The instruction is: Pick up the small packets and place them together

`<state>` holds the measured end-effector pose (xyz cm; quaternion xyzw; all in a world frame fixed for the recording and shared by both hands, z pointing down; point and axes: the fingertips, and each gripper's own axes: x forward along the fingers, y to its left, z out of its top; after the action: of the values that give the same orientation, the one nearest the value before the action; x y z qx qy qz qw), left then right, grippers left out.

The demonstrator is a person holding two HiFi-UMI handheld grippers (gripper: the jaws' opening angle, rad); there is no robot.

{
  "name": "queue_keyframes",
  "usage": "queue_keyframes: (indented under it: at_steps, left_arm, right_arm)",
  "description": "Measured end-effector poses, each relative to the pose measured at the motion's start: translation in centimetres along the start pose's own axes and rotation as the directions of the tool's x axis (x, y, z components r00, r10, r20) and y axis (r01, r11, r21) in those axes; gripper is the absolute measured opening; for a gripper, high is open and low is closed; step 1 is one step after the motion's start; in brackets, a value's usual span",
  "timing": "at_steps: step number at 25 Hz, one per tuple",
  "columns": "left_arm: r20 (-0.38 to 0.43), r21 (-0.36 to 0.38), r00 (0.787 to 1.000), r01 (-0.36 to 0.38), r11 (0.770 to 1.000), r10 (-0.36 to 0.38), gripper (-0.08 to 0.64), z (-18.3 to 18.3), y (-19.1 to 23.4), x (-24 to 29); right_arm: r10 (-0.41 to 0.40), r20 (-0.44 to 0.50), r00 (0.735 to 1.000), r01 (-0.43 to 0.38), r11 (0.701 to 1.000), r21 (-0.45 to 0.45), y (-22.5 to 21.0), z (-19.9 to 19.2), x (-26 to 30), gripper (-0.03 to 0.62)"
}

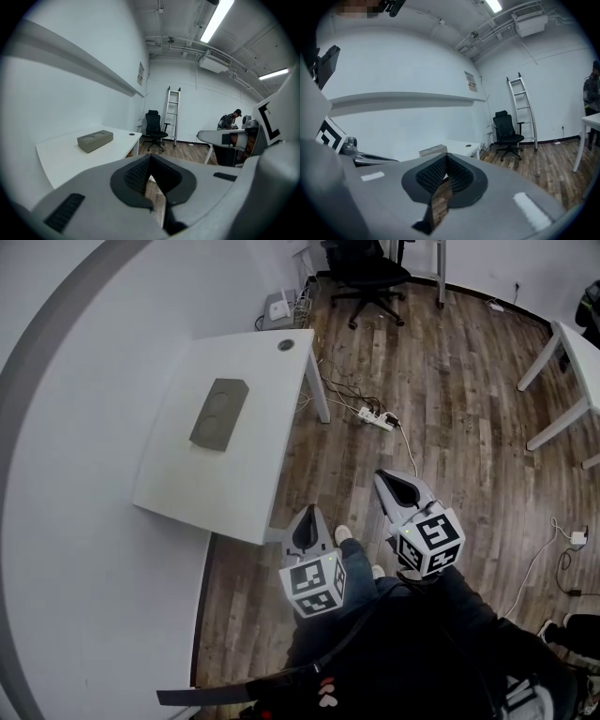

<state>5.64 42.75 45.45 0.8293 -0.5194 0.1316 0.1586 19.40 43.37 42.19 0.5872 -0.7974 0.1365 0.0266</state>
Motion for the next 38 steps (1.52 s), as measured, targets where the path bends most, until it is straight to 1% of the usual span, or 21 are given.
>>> queue_keyframes:
  at_steps: [4,8,10,14,18,23,26,31,33,35,38]
  left_arm:
    - [0.008,0.003,1.000,0.013,1.000,-0.013,0.000,2.0,1.0,4.9]
    - [0.023,0.019,0.999,0.046,0.999,-0.047,0.000,5.3,1.8,10.6]
    - [0.036,0.029,0.997,0.065,0.997,-0.066,-0.002,7.1,2.3,13.3]
    - [0.033,0.044,0.993,0.112,0.993,-0.114,0.000,9.5,1.9,18.3]
    - [0.007,0.057,0.988,0.154,0.986,-0.154,0.000,10.2,1.9,22.0]
    - [-0.004,0.058,0.982,0.189,0.980,-0.189,-0.002,11.5,3.1,25.8]
    - [-0.020,0.061,0.980,0.198,0.978,-0.197,-0.001,11.7,3.6,27.4]
    - [-0.051,0.073,0.976,0.214,0.974,-0.211,0.000,11.6,2.9,29.7]
    - [-0.052,0.065,0.977,0.209,0.976,-0.206,0.000,11.7,2.7,30.7]
    - [-0.052,0.050,0.980,0.196,0.979,-0.193,-0.002,11.7,2.7,32.0]
    - [-0.049,0.029,0.986,0.159,0.987,-0.157,0.000,12.2,3.2,34.7]
  right_arm:
    - [-0.018,0.015,1.000,0.018,1.000,-0.012,-2.5,1.5,3.9,-0.002]
    - [-0.032,0.022,0.999,0.032,0.999,0.015,-5.2,3.2,8.3,-0.002]
    - [-0.046,0.035,0.998,0.046,0.999,0.014,-6.5,4.4,10.5,-0.002]
    - [-0.064,0.048,0.997,0.063,0.998,0.030,-9.4,6.3,14.3,-0.002]
    - [-0.071,0.059,0.996,0.068,0.997,0.043,-11.0,7.4,17.7,-0.002]
    - [-0.093,0.063,0.994,0.090,0.995,0.050,-12.4,8.3,22.0,-0.002]
    - [-0.108,0.057,0.993,0.105,0.994,0.039,-13.0,8.5,23.3,-0.002]
    - [-0.112,0.044,0.993,0.109,0.992,0.058,-14.6,8.5,24.4,-0.002]
    - [-0.104,0.039,0.994,0.102,0.994,0.050,-15.4,8.4,25.0,-0.002]
    - [-0.079,0.032,0.996,0.078,0.996,0.044,-16.2,8.4,26.0,-0.002]
    - [-0.036,0.022,0.999,0.035,0.999,0.025,-17.6,8.7,28.8,-0.002]
